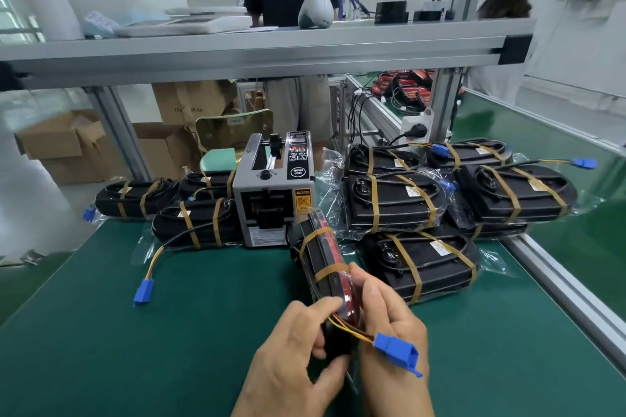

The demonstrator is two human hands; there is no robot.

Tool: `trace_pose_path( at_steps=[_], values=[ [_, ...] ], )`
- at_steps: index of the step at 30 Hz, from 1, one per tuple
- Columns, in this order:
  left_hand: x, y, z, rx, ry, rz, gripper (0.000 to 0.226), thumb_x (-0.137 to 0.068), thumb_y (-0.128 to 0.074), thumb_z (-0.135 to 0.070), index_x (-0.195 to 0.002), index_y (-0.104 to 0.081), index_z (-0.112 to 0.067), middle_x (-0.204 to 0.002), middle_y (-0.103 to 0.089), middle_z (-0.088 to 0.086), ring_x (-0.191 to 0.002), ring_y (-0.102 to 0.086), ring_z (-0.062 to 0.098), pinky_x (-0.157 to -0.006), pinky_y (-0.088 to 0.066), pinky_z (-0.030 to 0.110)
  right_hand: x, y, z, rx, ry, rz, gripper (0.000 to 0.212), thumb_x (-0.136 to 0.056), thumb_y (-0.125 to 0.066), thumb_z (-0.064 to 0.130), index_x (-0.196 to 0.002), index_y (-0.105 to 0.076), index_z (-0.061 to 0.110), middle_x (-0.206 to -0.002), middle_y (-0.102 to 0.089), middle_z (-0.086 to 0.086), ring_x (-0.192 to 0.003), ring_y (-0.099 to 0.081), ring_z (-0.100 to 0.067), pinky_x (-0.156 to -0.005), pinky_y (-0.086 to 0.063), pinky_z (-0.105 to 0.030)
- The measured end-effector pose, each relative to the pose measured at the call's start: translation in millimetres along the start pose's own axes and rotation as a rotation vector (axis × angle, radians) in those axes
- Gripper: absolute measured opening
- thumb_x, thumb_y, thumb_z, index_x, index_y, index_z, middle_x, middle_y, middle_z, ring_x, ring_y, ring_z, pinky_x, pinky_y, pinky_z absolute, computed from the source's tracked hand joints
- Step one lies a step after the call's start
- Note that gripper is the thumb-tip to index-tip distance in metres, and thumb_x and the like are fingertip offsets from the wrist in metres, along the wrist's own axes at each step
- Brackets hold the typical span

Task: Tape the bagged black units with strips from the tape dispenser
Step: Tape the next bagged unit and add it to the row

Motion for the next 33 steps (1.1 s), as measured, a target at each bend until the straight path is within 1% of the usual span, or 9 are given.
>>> trace_pose_path(
  at_steps=[2, 5, 9, 13, 16, 20, 25, 30, 33],
  values=[
    [1.9, 1.3, -0.8, -0.015, -0.006, 0.028, 0.060, -0.070, -0.077, -0.029, -0.120, -0.051, -0.048, -0.084, -0.047, -0.020, -0.071, -0.057, -0.002, -0.072, -0.041, 0.002, -4.5, 56.3, -7.4, -0.276, -0.089, -0.006, 0.030, -0.099, -0.052, 0.026, -0.095, -0.078, 0.042, -0.088, -0.078, 0.002, -0.077, -0.073, -0.009, -0.070, -0.055, -0.022],
    [-7.5, 11.6, 0.3, 0.120, 0.102, 0.087, 0.050, -0.070, -0.077, -0.042, -0.117, -0.060, -0.046, -0.087, -0.056, -0.014, -0.076, -0.063, 0.006, -0.074, -0.044, 0.006, -5.0, 73.9, -13.7, -0.253, -0.071, -0.139, 0.028, -0.097, -0.053, 0.029, -0.095, -0.080, 0.031, -0.078, -0.077, -0.003, -0.070, -0.072, -0.013, -0.061, -0.055, -0.018],
    [-59.9, 31.1, 43.8, 0.435, 0.599, -0.197, 0.019, -0.082, -0.066, -0.046, -0.090, -0.075, -0.031, -0.076, -0.066, -0.007, -0.065, -0.058, 0.005, -0.065, -0.048, 0.018, -7.1, 68.1, -16.5, -0.350, -0.040, -0.144, 0.027, -0.098, -0.052, 0.016, -0.094, -0.079, 0.019, -0.094, -0.079, 0.001, -0.086, -0.075, -0.009, -0.067, -0.055, -0.012],
    [-111.8, 19.9, 101.7, 0.798, 1.110, -0.337, 0.017, -0.096, -0.060, -0.024, -0.087, -0.067, -0.011, -0.069, -0.062, 0.000, -0.054, -0.053, 0.007, -0.050, -0.047, 0.019, -2.7, 63.2, -10.0, -0.339, -0.037, -0.177, 0.031, -0.098, -0.052, 0.014, -0.085, -0.080, 0.021, -0.104, -0.078, 0.003, -0.095, -0.073, -0.010, -0.076, -0.057, -0.016],
    [-123.6, 7.8, 127.6, 0.921, 1.297, -0.359, 0.021, -0.098, -0.058, -0.021, -0.080, -0.061, -0.013, -0.047, -0.059, -0.005, -0.039, -0.052, 0.002, -0.038, -0.042, 0.014, -4.0, 63.7, -6.4, -0.318, -0.033, -0.170, 0.032, -0.099, -0.051, 0.014, -0.085, -0.079, 0.023, -0.103, -0.078, 0.007, -0.092, -0.072, -0.002, -0.071, -0.053, -0.010],
    [-132.3, 1.0, 134.1, 0.969, 1.345, -0.430, 0.023, -0.095, -0.063, -0.020, -0.074, -0.057, -0.015, -0.041, -0.057, -0.006, -0.039, -0.055, 0.002, -0.048, -0.040, 0.019, -3.3, 65.2, -7.9, -0.294, -0.068, -0.169, 0.031, -0.099, -0.051, 0.016, -0.088, -0.080, 0.023, -0.104, -0.077, 0.004, -0.100, -0.072, -0.014, -0.089, -0.058, -0.032],
    [-138.3, -0.9, 128.9, 1.012, 1.347, -0.520, 0.017, -0.095, -0.062, -0.012, -0.079, -0.060, -0.010, -0.071, -0.063, 0.001, -0.060, -0.059, 0.008, -0.053, -0.042, 0.023, -2.5, 62.7, -4.3, -0.323, -0.063, -0.163, 0.035, -0.098, -0.053, 0.013, -0.081, -0.081, 0.024, -0.102, -0.078, 0.004, -0.095, -0.073, -0.008, -0.079, -0.056, -0.015],
    [-138.4, -0.2, 118.7, 0.985, 1.341, -0.664, 0.016, -0.093, -0.061, -0.011, -0.077, -0.058, -0.010, -0.065, -0.059, 0.001, -0.054, -0.055, 0.007, -0.049, -0.040, 0.021, -1.3, 63.0, -3.8, -0.363, -0.066, -0.140, 0.033, -0.098, -0.053, 0.015, -0.082, -0.081, 0.022, -0.102, -0.078, 0.004, -0.095, -0.072, -0.006, -0.079, -0.056, -0.015],
    [-129.6, 8.9, 102.2, 0.957, 1.225, -0.594, 0.019, -0.089, -0.063, -0.010, -0.071, -0.057, -0.014, -0.058, -0.055, -0.003, -0.048, -0.050, 0.006, -0.049, -0.041, 0.019, -2.5, 65.5, -3.8, -0.381, -0.066, -0.144, 0.030, -0.098, -0.053, 0.013, -0.087, -0.080, 0.019, -0.101, -0.078, 0.005, -0.090, -0.072, 0.000, -0.067, -0.051, -0.006]
  ],
)
Point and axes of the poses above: each hand's wrist, its own x-axis away from the middle knuckle, its own y-axis out of the back of the hand, z = x × y, the point moved 4 cm from there along -x, towards the middle knuckle
